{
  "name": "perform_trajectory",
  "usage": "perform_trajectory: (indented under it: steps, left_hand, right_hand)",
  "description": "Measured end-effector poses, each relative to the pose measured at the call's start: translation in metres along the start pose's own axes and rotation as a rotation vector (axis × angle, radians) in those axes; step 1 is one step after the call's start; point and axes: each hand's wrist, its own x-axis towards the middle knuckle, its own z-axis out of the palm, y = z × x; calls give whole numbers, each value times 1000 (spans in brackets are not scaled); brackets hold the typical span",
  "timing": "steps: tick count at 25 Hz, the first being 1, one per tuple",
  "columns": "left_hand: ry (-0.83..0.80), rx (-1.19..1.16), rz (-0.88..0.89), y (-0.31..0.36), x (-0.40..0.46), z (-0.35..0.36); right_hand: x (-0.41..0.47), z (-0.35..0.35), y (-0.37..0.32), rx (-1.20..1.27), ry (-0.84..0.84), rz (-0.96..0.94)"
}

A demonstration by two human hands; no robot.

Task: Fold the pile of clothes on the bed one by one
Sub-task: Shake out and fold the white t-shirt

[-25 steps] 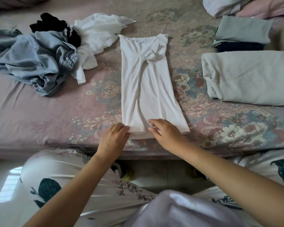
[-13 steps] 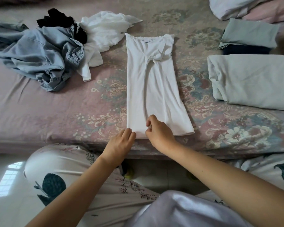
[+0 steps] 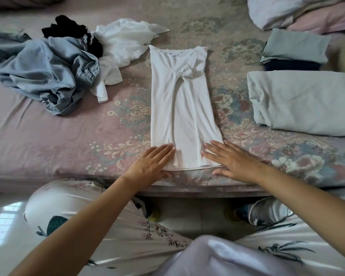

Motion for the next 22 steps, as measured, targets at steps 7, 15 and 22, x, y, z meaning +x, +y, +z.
perform_trajectory:
  steps: [7,15,22]
  left_hand:
    - [80,-113,132,-3,1,-18]
    - [-716,-805,-111,37,2,-90]
    - [-90,-1271,-946,-70,86,-64]
  right_hand:
    - [1,-18,5,182,54,-116]
    - [-12,-101,-12,840,-932,129]
    - [88,-124,55,1231,-245,605]
